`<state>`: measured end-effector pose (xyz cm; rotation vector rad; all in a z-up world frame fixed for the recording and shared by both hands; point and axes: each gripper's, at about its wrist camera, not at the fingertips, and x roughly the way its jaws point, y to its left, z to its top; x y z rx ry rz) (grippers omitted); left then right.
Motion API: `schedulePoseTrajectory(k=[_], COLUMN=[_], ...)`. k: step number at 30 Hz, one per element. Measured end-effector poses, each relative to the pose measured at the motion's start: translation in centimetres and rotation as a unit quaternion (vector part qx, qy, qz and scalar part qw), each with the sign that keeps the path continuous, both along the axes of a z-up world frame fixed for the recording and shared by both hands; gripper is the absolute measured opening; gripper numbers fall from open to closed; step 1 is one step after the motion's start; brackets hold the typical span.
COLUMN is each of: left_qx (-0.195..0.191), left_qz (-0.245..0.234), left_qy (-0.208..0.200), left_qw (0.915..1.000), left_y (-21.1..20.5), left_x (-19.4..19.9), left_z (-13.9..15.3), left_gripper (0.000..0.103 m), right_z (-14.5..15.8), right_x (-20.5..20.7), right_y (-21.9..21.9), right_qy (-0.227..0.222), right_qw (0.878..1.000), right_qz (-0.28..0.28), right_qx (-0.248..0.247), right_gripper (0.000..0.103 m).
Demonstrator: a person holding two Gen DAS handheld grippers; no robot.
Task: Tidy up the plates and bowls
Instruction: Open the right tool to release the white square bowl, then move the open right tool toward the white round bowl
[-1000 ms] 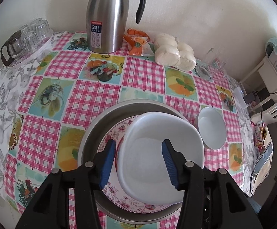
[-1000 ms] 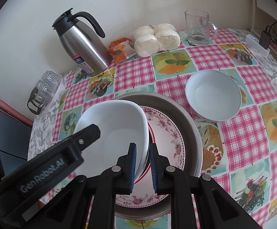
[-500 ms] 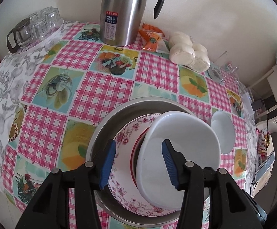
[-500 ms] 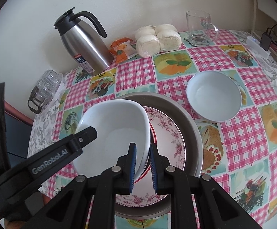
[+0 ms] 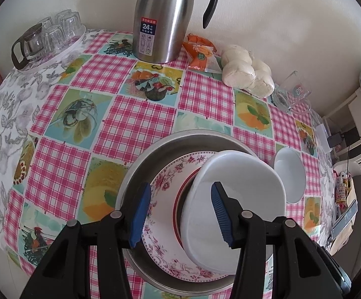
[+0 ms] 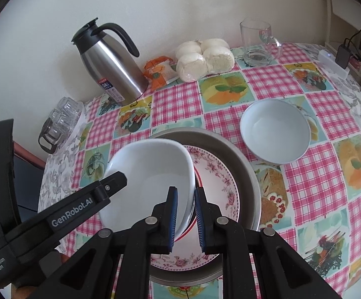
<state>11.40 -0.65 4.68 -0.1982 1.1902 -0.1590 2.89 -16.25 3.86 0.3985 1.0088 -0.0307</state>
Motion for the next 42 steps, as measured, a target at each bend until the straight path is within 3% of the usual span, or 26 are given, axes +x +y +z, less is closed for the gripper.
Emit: schedulePoseTrajectory(k=[2, 7, 11, 18, 19, 20, 21, 28, 32, 42], left_qx=[0.001, 0.012, 0.021, 0.051, 0.053, 0.056, 0.060, 0.067, 0.067, 0.059], left_qz=[0.001, 0.004, 0.008, 0.018, 0.019, 0.021, 0.023, 0.037, 0.047, 0.053], left_qy=[-0.003, -0.009, -0.014, -0.026, -0.027, -0.030, -0.035, -0.044, -0.047, -0.053], left_qw=[1.0000, 0.9999, 0.9997, 0.9982, 0.9980, 0.9978, 0.9973, 0.9961, 0.9956, 0.9954], left_y=[0.1, 0.1, 0.3, 0.8, 0.9, 0.9, 1.0, 1.6, 1.9, 1.8], left_x=[0.0, -0.1, -0.1, -0.1, -0.1, -0.1, -0.1, -0.2, -0.1, -0.4], left_z=[0.2, 0.5, 0.6, 0.8, 0.9, 0.9, 1.1, 1.5, 1.7, 2.2], left_gripper=[0.056, 0.065, 0.068, 0.070, 0.075, 0.090, 0.093, 0.093, 0.093, 0.093], right_z=[0.2, 0.4, 0.4, -0.1, -0.1, -0.1, -0.1, 0.0, 0.1, 0.3], right_x=[-0.1, -0.1, -0.1, 0.1, 0.1, 0.1, 0.1, 0.0, -0.1, -0.3], right_y=[-0.2, -0.7, -0.9, -1.2, -1.2, -1.3, -1.4, -2.4, -2.9, -3.7], right_qy=[-0.005, -0.008, -0.007, 0.002, 0.002, 0.002, 0.002, -0.001, -0.006, -0.009], right_qw=[1.000, 1.000, 1.000, 0.999, 0.999, 0.999, 0.999, 0.999, 0.999, 0.999], right_qz=[-0.005, -0.019, -0.025, -0.029, -0.031, -0.033, -0.033, -0.047, -0.047, -0.047], right_qx=[0.000, -0.007, -0.013, -0.013, -0.014, -0.016, -0.018, -0.018, -0.018, -0.024], right_gripper=[0.037, 0.060, 0.071, 0.078, 0.080, 0.082, 0.083, 0.091, 0.103, 0.103])
